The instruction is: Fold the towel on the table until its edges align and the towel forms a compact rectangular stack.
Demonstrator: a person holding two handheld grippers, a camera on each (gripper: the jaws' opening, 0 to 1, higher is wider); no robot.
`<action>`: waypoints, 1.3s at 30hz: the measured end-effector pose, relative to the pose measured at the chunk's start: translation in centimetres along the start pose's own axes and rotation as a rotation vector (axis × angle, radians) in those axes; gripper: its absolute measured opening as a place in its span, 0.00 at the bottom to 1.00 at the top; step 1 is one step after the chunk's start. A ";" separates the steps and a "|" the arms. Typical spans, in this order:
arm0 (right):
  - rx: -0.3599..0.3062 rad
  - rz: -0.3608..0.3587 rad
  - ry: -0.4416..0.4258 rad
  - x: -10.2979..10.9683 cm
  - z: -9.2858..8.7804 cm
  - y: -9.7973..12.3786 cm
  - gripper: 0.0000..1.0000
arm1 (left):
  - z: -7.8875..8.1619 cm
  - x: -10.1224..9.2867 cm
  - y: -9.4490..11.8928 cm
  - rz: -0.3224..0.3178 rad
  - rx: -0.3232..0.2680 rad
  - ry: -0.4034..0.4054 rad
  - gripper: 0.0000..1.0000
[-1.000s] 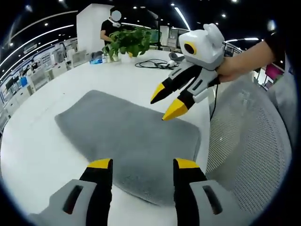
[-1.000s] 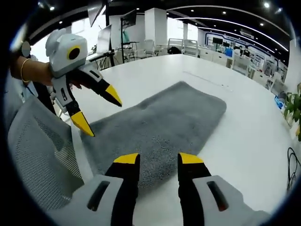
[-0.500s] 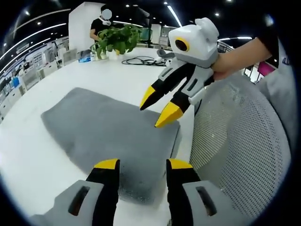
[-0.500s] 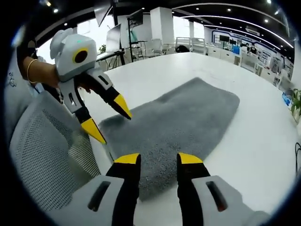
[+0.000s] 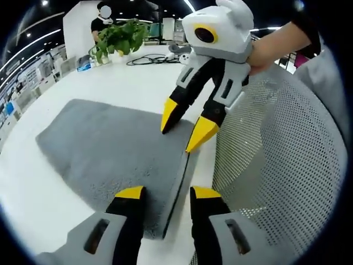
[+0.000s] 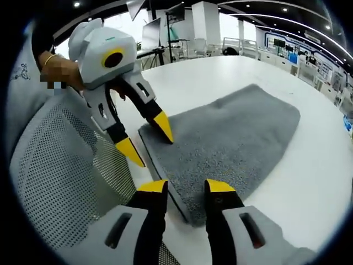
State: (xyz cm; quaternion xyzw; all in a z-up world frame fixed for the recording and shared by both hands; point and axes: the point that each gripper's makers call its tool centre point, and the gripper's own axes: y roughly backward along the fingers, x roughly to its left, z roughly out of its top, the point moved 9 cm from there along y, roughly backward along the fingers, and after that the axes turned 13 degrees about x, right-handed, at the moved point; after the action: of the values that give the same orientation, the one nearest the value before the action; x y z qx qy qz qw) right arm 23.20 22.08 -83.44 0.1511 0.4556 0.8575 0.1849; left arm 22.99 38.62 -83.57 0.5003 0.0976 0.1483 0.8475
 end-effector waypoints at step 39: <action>0.084 -0.063 0.274 -0.2 -0.8 -1.9 0.16 | 0.4 0.9 -0.8 0.067 0.070 -0.220 0.18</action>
State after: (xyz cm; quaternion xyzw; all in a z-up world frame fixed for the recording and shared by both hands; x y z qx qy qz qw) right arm 23.39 22.40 -85.44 0.0257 0.5168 0.8439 0.1414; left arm 24.07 38.22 -84.06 0.5459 -0.0076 0.1173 0.8296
